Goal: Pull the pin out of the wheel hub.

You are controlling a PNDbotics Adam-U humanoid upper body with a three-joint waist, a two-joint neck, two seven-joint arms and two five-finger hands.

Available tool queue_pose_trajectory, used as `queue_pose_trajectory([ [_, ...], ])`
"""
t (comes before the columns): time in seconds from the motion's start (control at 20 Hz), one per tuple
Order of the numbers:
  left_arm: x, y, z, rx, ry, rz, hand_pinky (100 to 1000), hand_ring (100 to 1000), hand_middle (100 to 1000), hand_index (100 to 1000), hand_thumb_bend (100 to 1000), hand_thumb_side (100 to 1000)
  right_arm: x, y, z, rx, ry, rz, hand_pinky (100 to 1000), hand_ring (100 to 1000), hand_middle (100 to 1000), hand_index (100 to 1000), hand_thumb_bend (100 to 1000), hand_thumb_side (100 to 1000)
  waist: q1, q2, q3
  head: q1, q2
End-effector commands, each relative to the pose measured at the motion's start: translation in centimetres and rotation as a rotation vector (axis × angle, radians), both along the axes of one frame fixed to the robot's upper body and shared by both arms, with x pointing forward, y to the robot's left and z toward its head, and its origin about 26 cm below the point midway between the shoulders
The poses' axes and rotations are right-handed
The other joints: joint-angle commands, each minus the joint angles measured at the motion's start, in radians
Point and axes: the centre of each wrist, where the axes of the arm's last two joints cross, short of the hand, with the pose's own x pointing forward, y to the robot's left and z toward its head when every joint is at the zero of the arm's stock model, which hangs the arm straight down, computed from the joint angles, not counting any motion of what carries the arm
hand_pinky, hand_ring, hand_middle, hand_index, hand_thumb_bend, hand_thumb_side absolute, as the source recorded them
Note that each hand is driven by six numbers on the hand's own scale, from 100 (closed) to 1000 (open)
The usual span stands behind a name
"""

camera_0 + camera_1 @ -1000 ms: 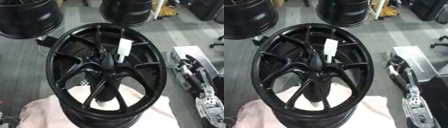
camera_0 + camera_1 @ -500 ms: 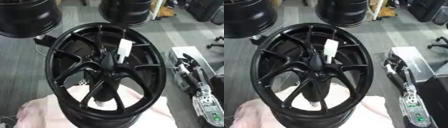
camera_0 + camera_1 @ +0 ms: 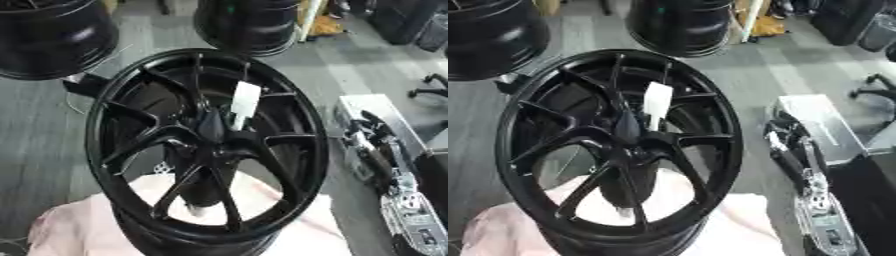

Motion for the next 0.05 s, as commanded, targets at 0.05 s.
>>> queue_pose_trajectory([
  [0.05, -0.18, -0.09, 0.88, 0.022, -0.022, -0.009, 763, 655, 652, 749, 388, 648, 0.26, -0.37, 0.78, -0.007, -0.024, -0.001, 694, 704, 752, 913, 162, 507, 0.006, -0.007, -0.002, -0.002, -0.011],
])
